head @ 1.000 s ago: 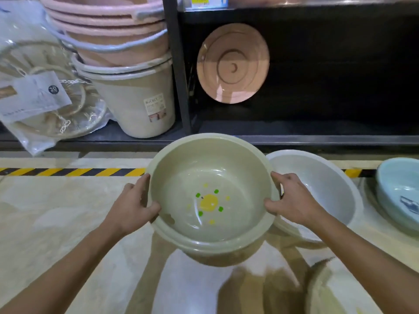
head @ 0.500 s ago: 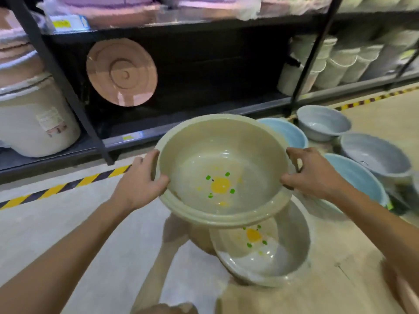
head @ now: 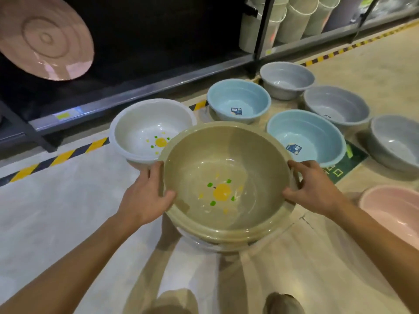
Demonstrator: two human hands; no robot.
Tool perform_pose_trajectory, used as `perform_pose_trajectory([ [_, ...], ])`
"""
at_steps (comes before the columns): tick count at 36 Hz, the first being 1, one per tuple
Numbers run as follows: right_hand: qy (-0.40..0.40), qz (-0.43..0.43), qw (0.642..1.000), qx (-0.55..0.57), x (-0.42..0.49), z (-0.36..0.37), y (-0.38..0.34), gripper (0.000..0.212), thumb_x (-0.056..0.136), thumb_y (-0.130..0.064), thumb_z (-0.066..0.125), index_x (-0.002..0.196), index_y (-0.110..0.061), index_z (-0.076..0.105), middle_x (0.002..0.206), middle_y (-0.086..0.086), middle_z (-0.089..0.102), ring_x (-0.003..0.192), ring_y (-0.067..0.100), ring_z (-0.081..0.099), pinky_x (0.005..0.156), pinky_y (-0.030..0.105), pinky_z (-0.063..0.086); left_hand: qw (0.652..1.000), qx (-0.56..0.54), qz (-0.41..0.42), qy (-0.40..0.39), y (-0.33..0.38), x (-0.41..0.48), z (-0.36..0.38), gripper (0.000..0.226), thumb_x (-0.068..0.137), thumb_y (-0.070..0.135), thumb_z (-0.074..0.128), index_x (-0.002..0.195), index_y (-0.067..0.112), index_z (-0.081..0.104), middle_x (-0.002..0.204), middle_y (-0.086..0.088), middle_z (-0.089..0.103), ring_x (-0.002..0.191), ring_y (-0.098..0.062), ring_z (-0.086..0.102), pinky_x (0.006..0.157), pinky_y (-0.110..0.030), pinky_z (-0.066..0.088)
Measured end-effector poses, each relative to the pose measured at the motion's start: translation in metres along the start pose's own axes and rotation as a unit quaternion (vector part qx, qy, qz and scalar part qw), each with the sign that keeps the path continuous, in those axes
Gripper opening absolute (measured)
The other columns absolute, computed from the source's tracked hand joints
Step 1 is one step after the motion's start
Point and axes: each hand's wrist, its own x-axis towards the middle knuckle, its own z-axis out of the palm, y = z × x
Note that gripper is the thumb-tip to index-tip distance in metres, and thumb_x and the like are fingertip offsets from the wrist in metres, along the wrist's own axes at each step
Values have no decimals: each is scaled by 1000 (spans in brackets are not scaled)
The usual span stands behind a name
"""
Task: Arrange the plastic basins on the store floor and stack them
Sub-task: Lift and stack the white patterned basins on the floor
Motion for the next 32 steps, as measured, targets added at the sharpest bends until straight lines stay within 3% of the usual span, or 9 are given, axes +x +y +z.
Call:
perform_pose_trajectory([
  [3, 2, 4, 1000, 8, -2, 14, 9, 60, 78, -14, 81, 134, -3, 61, 103, 5, 49, 106, 27, 50, 85, 22, 33, 1000, 17, 3, -11, -2, 0, 17, 76, 83, 43, 57, 148, 29, 19, 134, -11, 42, 109, -36, 57, 81, -41, 46],
  [6, -13, 27, 1000, 9, -2, 30, 23, 73, 80, -19, 80, 145, -4, 51, 114, 9, 51, 114, 29, 54, 93, 21, 35, 999, 35, -3, -28, -5, 0, 31, 80, 79, 52, 51, 148, 28, 18, 118, -7, 45, 102, -35, 58, 81, -41, 49],
  [10, -2, 43, 998, 36, 6, 48, 37, 82, 78, -25, 79, 152, -9, 45, 121, 1, 41, 97, 17, 53, 101, 28, 43, 999, 25, -11, -34, -11, 4, 46, 75, 81, 49, 48, 146, 25, 20, 115, -7, 45, 101, -35, 59, 78, -40, 48],
  [19, -36, 52, 998, 28, 22, 77, 51, 87, 79, -28, 78, 155, -13, 39, 135, 6, 40, 90, 14, 55, 94, 28, 46, 997, 62, -5, -41, -21, 13, 68, 79, 76, 50, 42, 146, 19, 22, 103, -5, 45, 91, -28, 55, 74, -39, 50],
  [32, -86, 90, 992, 4, 26, 107, 65, 93, 78, -36, 76, 158, -19, 31, 146, 3, 33, 109, 27, 63, 95, 40, 54, 991, 117, 10, -59, -35, 14, 87, 79, 78, 48, 47, 145, 14, 22, 103, -3, 48, 88, -23, 54, 72, -36, 47],
])
